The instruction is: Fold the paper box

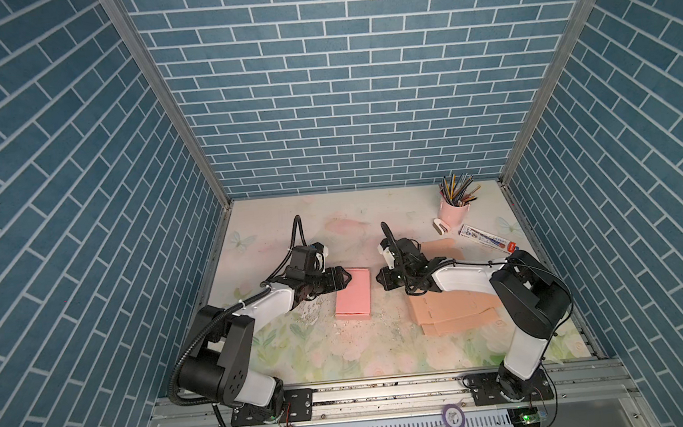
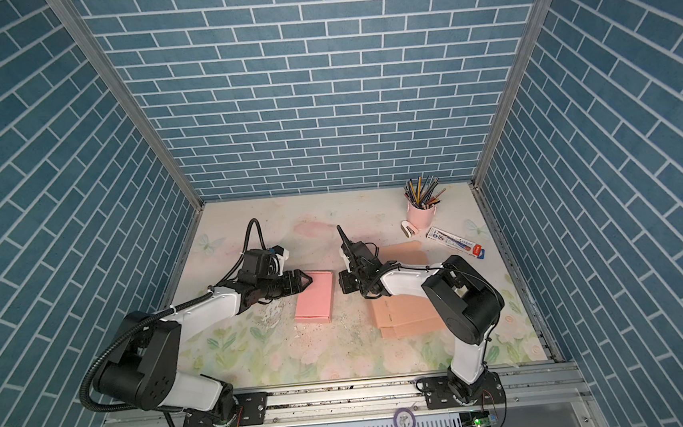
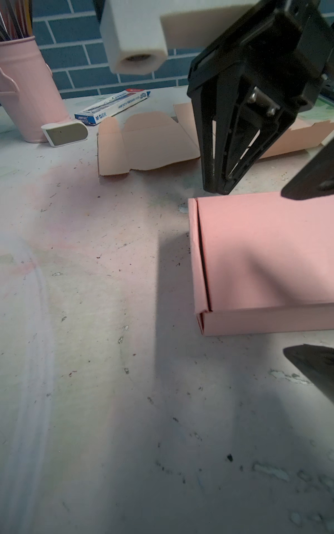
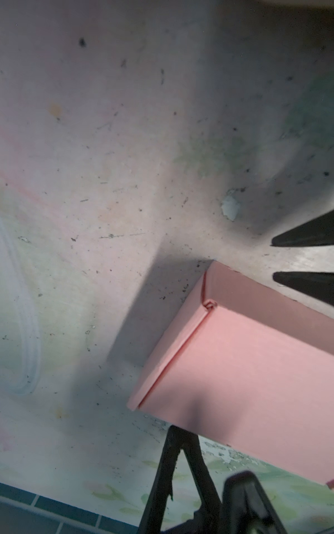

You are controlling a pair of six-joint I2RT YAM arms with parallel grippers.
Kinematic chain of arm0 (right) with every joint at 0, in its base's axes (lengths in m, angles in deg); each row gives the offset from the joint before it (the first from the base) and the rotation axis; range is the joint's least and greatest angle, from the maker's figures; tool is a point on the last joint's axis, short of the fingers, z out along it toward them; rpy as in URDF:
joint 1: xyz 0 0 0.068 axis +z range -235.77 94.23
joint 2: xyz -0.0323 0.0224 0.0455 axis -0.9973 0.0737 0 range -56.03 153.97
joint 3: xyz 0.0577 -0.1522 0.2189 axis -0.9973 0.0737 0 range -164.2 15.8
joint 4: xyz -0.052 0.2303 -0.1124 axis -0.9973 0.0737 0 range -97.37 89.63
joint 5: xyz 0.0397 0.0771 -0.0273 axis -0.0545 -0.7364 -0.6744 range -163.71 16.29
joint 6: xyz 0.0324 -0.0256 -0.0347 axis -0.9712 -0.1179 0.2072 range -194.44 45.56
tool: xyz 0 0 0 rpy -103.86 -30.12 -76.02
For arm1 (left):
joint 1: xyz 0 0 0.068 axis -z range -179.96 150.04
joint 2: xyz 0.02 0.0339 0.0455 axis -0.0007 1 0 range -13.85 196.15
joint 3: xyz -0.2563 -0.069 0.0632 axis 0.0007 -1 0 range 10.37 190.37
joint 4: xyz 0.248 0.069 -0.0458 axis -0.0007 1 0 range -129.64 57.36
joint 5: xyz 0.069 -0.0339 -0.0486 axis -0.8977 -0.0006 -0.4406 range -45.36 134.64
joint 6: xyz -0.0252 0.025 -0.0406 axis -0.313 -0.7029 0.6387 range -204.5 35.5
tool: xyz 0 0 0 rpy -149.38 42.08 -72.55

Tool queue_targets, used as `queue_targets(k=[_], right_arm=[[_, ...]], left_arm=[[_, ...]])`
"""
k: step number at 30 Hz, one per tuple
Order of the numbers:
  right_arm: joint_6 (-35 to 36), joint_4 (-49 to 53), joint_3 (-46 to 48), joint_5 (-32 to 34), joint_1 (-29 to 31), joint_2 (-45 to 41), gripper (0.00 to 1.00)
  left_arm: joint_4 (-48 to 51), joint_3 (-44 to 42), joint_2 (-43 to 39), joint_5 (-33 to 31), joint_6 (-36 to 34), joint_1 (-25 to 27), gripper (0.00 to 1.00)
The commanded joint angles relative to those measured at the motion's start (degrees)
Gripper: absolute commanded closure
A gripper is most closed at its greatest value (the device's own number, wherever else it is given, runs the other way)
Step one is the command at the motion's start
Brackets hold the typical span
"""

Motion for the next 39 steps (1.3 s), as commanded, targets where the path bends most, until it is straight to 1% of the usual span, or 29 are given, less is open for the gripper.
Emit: queue_targets(k=[1, 10, 21, 25, 28, 33, 37, 39], right_arm=[[2.06, 1.08, -2.35, -1.49, -0.46, 2.45, 0.82], [1.88, 0.56, -5.62, -3.33, -0.41, 6.29, 0.83], [1.09, 0.09, -6.03, -4.14, -0.16, 6.71, 0.83], [0.78, 0.29, -5.69, -3.96, 0.06, 6.30, 0.83], [0.42, 0.26, -4.33, -3.25, -0.32, 5.75, 0.82], [0.16, -0.36, -0.63, -2.65, -1.92, 2.84, 0.80], [0.73, 2.03, -0.54, -1.16, -2.44, 0.79, 0.79], [1.44, 3.49, -1.62, -1.13, -2.60, 0.35, 0.75]], left_arm=[[-1.64, 1.51, 1.37, 1.26, -0.60, -0.38, 0.21], [-4.93, 2.64, 4.17, 3.37, 1.41, 0.88, 0.22], [-6.58, 4.22, 6.09, 3.91, 2.36, 3.07, 0.23], [-6.98, 4.44, 6.50, 4.08, 2.36, 3.01, 0.23], [-5.38, 5.12, 6.52, 3.46, 1.45, 2.75, 0.23], [-3.97, 3.09, 3.50, 3.03, 1.31, -1.00, 0.23], [-0.05, 1.55, -0.98, 0.17, -0.53, -1.37, 0.22], [1.95, 0.02, -4.26, -1.42, -0.98, -1.30, 0.22]])
